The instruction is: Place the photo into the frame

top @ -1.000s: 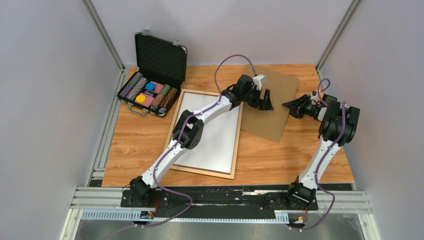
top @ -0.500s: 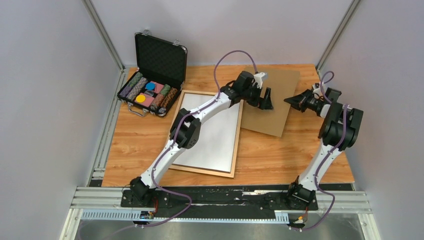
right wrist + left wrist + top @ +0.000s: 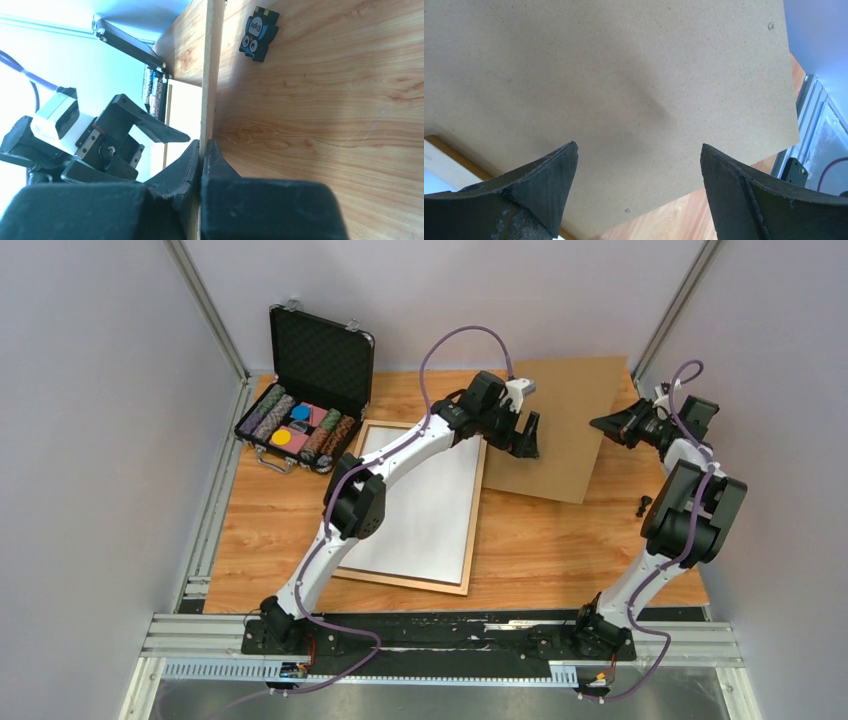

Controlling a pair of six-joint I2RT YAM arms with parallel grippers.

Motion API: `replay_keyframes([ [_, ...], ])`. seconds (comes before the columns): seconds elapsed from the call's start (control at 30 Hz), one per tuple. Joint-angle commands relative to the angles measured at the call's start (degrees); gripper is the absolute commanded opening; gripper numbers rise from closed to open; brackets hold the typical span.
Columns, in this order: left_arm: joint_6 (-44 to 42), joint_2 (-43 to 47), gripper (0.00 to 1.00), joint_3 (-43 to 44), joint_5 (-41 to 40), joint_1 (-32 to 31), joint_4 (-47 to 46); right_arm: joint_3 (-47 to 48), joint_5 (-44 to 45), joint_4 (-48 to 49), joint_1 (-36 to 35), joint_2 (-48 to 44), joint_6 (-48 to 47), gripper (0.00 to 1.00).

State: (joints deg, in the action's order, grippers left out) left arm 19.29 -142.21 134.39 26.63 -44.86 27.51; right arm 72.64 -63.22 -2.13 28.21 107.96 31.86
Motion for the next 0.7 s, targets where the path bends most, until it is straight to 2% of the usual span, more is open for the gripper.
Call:
replay_keyframes([
  [0.0, -2.1, 6.8, 1.0, -0.6, -0.6, -0.4, 1.5, 5.5, 1.2, -5.4, 0.0, -6.4, -6.1, 0.0],
  [0.23, -2.4, 10.1, 1.0, -2.8, -0.9, -0.3, 2.6, 8.0, 5.0, -12.1, 0.0, -12.2, -10.2, 0.0],
  [0.47, -3.3, 13.5, 1.0, -4.7, -1.4, -0.3, 3.7, 12.8, 10.7, -23.3, 0.6, -17.3, -17.2, 0.0],
  [0.67, -3.4, 15.3, 1.0, -5.9, -1.6, -0.3, 3.8, 13.0, 12.2, -28.3, 1.6, -20.3, -20.3, 0.0],
])
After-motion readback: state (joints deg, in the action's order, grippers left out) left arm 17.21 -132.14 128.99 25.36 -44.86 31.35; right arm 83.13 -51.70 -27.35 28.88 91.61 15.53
